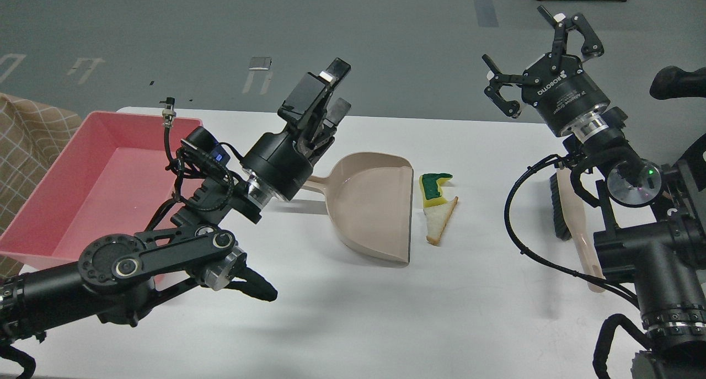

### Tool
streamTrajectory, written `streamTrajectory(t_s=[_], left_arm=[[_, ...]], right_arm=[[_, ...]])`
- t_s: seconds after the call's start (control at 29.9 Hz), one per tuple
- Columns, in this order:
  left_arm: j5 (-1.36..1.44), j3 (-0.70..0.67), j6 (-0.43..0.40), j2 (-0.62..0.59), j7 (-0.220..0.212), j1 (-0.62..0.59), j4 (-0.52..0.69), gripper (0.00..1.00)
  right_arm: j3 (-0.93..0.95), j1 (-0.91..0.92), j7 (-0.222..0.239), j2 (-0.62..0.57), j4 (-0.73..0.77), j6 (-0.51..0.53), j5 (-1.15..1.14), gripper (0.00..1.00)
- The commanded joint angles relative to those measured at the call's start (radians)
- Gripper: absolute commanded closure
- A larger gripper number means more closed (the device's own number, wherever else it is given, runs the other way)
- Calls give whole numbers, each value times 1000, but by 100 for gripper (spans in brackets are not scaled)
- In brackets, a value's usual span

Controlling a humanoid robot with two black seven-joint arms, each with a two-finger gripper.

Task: Sweep and dump garbage into bin
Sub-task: 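Lower the left gripper to the beige dustpan handle and grasp it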

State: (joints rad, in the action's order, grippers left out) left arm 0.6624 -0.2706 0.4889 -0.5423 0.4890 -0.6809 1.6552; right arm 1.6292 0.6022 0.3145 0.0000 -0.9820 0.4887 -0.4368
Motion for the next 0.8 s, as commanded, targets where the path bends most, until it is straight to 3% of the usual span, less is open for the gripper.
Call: streamTrajectory(t_s=[0.0, 0.2, 0.5, 0.77], left_arm=[[0, 16, 0, -44, 0, 37, 21, 2], [2, 36, 0, -45, 0, 119, 18, 2], [0, 149, 0, -36, 0, 136, -14, 2], [-9, 180, 0, -8, 0, 152, -136, 2]], right_arm=[[1, -6, 0, 0, -1, 0, 0, 0], [1, -7, 0, 0, -1, 0, 1, 0], [0, -6, 0, 0, 0, 0, 0, 0], [-2, -7, 0, 0, 0, 0, 0, 0]])
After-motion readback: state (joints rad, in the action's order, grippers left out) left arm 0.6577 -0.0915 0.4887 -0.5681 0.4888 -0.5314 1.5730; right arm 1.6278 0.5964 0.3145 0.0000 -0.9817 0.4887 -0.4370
